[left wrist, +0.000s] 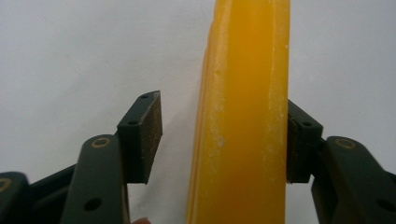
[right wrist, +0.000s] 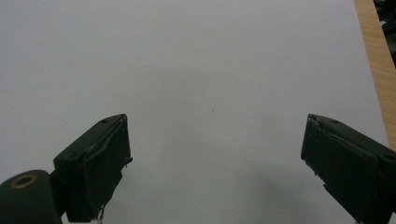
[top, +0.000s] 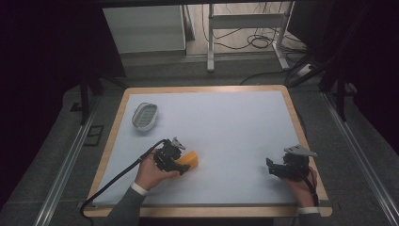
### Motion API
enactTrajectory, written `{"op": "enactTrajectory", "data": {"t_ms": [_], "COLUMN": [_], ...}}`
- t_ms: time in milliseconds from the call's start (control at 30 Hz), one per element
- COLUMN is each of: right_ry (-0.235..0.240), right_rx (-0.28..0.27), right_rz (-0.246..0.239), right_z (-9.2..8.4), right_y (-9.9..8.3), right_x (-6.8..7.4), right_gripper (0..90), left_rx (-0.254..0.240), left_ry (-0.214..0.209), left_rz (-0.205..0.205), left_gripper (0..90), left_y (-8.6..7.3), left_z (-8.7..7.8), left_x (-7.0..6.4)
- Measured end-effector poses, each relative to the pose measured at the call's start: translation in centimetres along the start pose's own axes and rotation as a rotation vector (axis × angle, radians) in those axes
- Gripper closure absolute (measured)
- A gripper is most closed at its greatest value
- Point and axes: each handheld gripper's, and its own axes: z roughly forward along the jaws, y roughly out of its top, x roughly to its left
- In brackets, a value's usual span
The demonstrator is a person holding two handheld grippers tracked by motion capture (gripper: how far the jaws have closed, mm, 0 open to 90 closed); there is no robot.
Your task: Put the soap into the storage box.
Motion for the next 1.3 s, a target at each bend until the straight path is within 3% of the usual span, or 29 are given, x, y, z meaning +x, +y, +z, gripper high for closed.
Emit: {"op": "enactTrajectory", "data": {"t_ms": [500,700,933,1300], "right_ry": [-0.004,-0.006,-0.007,-0.01], "right_rx": [0.004,0.006,0.006,0.005], "right_rz": [0.001,0.002,0.006,0.008], "right_z": [0.0,0.0,0.0,-0.1], "right_y": [0.0,-0.1,-0.1,-0.1], "right_x": [-0.1,-0.1,-0.2,-0.3], "right_gripper": [8.4,8.4,8.4,8.4], "left_rx": [0.009,0.009,0.011,-0.033], "left_ry": [-0.031,-0.024,-0.05,-0.056], "left_rz": [0.024,0.036,0.033,0.004], "left_gripper": [59.0,60.4,61.0,61.0], "left_y": [-0.1,-0.1,0.0,0.2], "left_z": [0.3,0.3,0.0,-1.3], "left_x": [-0.4,-0.4,0.1,0.8]}}
